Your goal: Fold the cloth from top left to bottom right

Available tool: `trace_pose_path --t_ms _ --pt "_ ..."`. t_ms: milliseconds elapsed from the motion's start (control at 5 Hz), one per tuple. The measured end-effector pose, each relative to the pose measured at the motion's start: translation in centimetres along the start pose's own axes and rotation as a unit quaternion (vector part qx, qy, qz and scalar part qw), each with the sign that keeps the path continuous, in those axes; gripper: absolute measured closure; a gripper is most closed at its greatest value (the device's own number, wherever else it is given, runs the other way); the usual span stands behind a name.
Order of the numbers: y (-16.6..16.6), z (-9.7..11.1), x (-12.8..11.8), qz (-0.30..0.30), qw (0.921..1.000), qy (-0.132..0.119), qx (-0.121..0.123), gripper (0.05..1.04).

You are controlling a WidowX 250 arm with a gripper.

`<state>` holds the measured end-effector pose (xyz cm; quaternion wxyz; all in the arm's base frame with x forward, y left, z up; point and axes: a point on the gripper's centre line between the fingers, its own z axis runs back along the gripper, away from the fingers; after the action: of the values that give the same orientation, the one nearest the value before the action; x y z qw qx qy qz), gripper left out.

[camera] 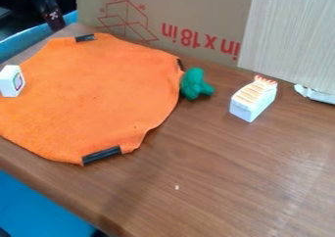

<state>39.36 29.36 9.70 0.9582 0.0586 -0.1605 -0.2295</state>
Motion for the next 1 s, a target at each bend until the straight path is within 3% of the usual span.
trace_pose_path --t_ms 800,1000 --pt "1.2 -2.4 1.3 -0.026 0.9994 0.022 -0.011 0.082" --pt "0.1 -3.8 1.4 -0.031 0.9989 0.025 -0.027 0.082"
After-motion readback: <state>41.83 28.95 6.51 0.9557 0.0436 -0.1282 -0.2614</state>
